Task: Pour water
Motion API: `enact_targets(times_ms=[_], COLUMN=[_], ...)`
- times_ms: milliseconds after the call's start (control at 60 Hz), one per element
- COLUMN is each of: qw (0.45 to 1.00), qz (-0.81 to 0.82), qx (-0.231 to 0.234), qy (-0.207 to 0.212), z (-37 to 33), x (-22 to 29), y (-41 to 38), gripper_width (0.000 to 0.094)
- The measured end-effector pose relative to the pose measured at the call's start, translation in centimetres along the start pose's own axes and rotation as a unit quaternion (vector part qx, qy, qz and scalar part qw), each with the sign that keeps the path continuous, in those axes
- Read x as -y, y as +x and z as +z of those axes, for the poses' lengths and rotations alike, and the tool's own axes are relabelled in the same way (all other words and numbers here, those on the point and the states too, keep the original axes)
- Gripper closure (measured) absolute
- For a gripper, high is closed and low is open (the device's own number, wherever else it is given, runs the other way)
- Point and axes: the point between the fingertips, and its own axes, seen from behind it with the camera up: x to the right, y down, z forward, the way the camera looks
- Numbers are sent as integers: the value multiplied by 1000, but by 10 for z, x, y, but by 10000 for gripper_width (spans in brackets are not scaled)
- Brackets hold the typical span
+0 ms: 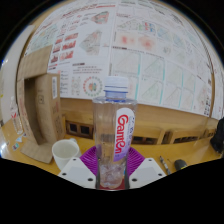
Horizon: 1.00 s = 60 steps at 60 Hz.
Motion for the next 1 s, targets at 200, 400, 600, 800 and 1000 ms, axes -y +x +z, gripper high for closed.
enact_targets(times_ms=[200,400,600,800,1000], qw=[1000,999,998,997,995], qz=[28,35,30,17,4], qx=[-10,-18,-18,-41,-39], qy=[0,8,-55,-67,-87], z=[8,5,-15,-113,-241], x=[-45,-45,-62,-50,-48], y=[5,5,4,0,-34], gripper_width=[608,494,100,88,85])
